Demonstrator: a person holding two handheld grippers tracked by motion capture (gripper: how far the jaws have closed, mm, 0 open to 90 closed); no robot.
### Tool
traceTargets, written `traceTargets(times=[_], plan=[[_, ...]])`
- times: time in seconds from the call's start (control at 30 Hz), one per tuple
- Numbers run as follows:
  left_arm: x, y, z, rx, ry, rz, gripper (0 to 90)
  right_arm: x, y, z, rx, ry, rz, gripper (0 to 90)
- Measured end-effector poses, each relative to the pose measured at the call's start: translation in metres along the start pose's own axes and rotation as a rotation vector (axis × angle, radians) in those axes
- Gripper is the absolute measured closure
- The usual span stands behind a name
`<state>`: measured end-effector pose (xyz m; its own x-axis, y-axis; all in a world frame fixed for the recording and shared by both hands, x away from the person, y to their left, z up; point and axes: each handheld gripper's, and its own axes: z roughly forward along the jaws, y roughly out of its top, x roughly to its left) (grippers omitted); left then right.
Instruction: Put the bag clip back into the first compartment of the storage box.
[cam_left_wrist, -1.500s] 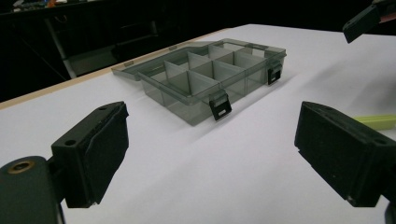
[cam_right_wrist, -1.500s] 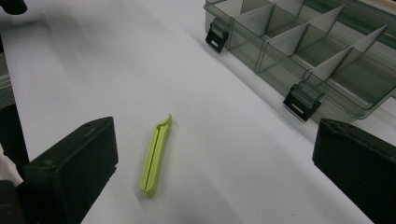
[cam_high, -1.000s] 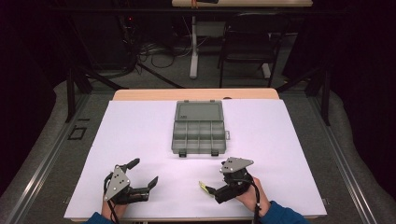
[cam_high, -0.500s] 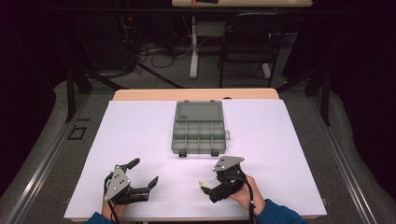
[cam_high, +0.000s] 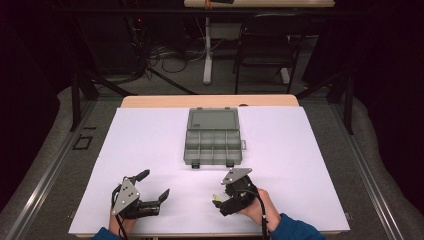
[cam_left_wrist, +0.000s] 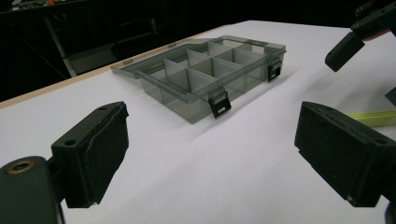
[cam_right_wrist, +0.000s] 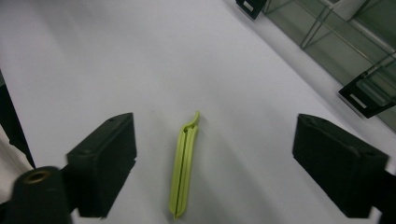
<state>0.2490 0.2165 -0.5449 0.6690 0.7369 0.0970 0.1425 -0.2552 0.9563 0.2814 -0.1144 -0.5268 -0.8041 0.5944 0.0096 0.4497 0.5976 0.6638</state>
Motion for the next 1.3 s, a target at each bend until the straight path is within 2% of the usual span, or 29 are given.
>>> traceTargets(times=[0.1,0.17,0.2,0.3,0.5,0.53,0.83,0.97,1.3], plan=[[0.000,0.000,0.000,0.001,-0.002,-0.003,9.9,0.002,-0.001,0.003,0.019,0.007,0.001,28.2],[0.000,0.000,0.000,-0.001,-0.004,-0.002,9.9,0.003,-0.002,0.004,0.022,0.006,0.001,31.4],[0.000,0.000,0.000,0.001,-0.007,-0.002,9.9,0.005,-0.003,0.006,0.043,0.009,0.002,40.8],[0.000,0.000,0.000,0.001,-0.008,-0.001,9.9,0.007,-0.004,0.008,0.055,0.017,0.016,51.5],[0.000,0.000,0.000,-0.002,-0.012,-0.001,9.9,0.007,-0.006,0.011,0.078,0.029,0.021,61.2],[0.000,0.000,0.000,-0.002,-0.012,-0.001,9.9,0.008,-0.007,0.012,0.081,0.037,0.028,65.1],[0.000,0.000,0.000,-0.002,-0.017,-0.002,9.9,0.008,-0.009,0.017,0.098,0.042,0.038,74.6],[0.000,0.000,0.000,0.000,-0.023,0.000,9.9,0.006,-0.010,0.018,0.097,0.047,0.065,78.4],[0.000,0.001,0.000,-0.005,-0.021,-0.002,9.9,0.005,-0.011,0.017,0.086,0.043,0.069,80.4]])
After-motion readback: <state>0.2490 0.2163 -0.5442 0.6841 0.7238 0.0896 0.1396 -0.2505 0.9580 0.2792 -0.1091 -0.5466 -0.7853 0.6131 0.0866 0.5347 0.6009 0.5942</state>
